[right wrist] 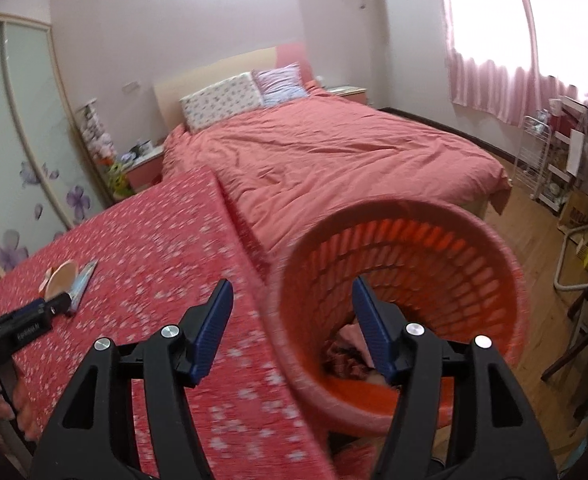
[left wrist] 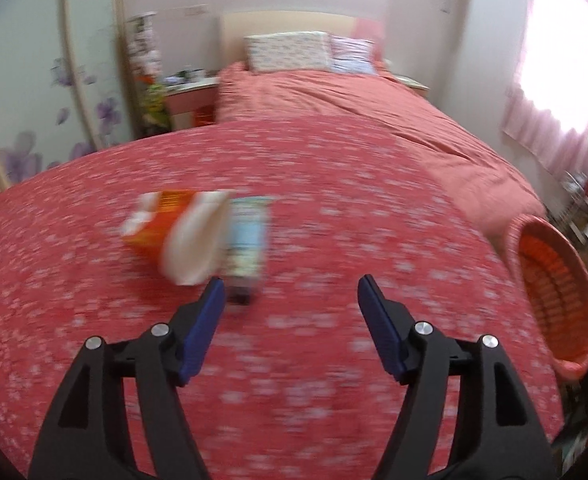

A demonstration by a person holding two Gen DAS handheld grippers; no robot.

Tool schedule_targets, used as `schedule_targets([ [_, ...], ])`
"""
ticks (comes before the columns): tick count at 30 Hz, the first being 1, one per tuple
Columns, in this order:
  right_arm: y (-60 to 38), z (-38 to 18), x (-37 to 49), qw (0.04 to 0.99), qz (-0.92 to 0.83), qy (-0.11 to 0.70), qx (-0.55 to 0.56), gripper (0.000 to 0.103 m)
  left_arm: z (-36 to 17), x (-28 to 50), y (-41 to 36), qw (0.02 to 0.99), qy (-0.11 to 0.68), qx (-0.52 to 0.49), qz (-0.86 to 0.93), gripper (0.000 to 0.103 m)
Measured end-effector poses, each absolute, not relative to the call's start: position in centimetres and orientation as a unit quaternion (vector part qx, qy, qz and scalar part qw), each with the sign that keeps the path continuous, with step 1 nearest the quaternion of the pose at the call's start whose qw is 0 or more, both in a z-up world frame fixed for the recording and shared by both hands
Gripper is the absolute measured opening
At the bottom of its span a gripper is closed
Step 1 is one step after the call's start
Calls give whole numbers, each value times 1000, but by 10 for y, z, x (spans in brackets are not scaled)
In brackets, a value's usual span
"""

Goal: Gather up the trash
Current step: 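Move both open tools back toward the remaining items on the bed, then grasp the orange-and-white paper cup with the left tool and lift it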

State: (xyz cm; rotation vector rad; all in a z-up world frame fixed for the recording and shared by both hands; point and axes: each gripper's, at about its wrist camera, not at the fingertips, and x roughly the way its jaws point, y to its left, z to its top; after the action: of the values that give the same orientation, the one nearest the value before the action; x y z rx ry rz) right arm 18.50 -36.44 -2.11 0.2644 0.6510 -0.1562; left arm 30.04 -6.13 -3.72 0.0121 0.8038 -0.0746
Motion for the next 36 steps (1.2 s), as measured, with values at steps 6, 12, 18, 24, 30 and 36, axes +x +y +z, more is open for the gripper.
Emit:
schedule_targets([
  [6,-325,-27,198,933,-45,336,117,62,-43,314,-4,918,394,-13,36,68],
  [12,-301,-33,206,930,-27,351,103,62,-58,333,6,910,411,-24,52,68],
  [18,-288,-38,212,927,-20,365,88,62,-62,347,1,909,412,-31,59,68],
  [24,-274,-41,215,925,-11,373,78,62,-68,358,21,902,423,-44,79,41],
  [30,-263,-42,217,924,-3,375,71,62,-70,360,57,899,423,-71,91,17],
  [36,-248,-44,224,921,8,382,69,62,-63,357,68,912,397,-59,80,10],
])
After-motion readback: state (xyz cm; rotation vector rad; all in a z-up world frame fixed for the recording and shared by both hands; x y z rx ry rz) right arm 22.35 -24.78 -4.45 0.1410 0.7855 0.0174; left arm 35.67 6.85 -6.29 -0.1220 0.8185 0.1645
